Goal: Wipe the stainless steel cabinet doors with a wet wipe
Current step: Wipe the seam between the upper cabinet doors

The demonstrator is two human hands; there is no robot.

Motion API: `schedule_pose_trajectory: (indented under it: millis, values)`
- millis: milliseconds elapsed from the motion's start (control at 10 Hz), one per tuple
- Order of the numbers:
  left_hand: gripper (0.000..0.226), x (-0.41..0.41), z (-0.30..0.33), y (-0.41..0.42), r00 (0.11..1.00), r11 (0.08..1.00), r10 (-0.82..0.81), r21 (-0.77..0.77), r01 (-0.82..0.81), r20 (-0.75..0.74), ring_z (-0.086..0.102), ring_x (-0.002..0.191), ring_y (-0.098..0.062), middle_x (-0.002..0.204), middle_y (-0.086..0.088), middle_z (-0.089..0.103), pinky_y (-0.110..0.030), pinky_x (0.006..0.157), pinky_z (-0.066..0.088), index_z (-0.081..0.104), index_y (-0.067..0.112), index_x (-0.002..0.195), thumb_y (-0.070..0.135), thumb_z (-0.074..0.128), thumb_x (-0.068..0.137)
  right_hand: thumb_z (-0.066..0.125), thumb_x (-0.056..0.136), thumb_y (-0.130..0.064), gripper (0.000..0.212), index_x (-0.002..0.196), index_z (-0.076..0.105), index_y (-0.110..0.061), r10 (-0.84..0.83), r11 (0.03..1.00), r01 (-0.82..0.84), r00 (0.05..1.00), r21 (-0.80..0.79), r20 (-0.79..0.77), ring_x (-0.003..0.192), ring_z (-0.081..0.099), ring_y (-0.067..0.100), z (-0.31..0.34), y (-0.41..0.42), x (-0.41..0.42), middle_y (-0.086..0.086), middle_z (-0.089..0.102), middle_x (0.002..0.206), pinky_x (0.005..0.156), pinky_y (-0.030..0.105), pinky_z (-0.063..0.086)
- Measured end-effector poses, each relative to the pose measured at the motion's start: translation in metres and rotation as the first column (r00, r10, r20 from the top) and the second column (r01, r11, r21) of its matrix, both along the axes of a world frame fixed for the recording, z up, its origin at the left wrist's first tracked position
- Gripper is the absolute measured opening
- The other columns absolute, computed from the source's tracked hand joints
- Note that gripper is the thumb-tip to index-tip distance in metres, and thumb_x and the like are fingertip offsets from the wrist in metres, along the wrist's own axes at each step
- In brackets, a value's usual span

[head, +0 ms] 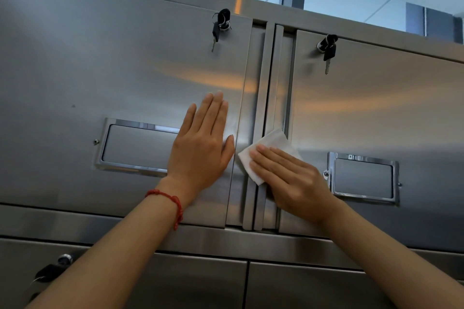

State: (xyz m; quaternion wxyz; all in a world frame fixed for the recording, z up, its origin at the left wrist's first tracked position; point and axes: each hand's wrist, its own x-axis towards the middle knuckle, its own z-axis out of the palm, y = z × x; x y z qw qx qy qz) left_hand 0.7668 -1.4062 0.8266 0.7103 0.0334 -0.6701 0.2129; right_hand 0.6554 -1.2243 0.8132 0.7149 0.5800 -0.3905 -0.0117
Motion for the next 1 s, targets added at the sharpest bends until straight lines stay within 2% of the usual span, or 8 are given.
schedule_pose_trajectory:
  millis: [400,600,800,1000]
  values:
    - [0.059,0.000,0.000,0.000,1.000,1.000,0.010,0.002,-0.010,0.013,0.030,0.138,-0.033,0.147,-0.022,0.034,-0.048,0.112,0.026,0.037,-0.004,0.141,0.034,0.028,0.096,0.064,0.086,-0.010,0.031,0.115,0.064,0.001,-0.007,0.997,0.008,1.000,0.078,-0.009,0.118,0.057,0.030,-0.028,0.008,-0.002,0.019,0.062,0.122,0.099,0.042,0.047]
    - [0.059,0.001,0.001,0.000,1.000,1.000,0.004,0.004,-0.004,0.009,0.030,0.138,-0.033,0.147,-0.022,0.034,-0.048,0.112,0.026,0.037,-0.004,0.140,0.033,0.029,0.096,0.064,0.088,-0.014,0.038,0.124,0.058,-0.001,-0.025,0.992,0.027,1.000,0.126,-0.019,0.122,0.053,0.028,-0.043,0.011,-0.003,0.017,0.060,0.125,0.106,0.039,0.041]
    - [0.059,0.001,0.000,0.001,1.000,1.000,0.000,-0.006,0.000,-0.003,0.031,0.137,-0.033,0.146,-0.022,0.035,-0.049,0.111,0.028,0.038,-0.005,0.140,0.033,0.029,0.095,0.065,0.087,-0.013,0.030,0.114,0.066,-0.002,-0.013,0.991,0.016,1.000,0.130,-0.025,0.121,0.054,0.027,-0.029,0.012,-0.001,0.016,0.062,0.123,0.106,0.037,0.041]
    - [0.059,0.001,0.000,0.000,1.000,1.000,-0.010,-0.003,0.010,0.001,0.031,0.137,-0.033,0.146,-0.022,0.035,-0.049,0.111,0.028,0.038,-0.005,0.140,0.033,0.028,0.096,0.067,0.087,-0.014,0.035,0.120,0.063,-0.002,-0.002,0.993,0.001,1.000,0.122,0.001,0.122,0.054,0.028,-0.044,0.008,-0.004,0.016,0.061,0.124,0.106,0.038,0.041]
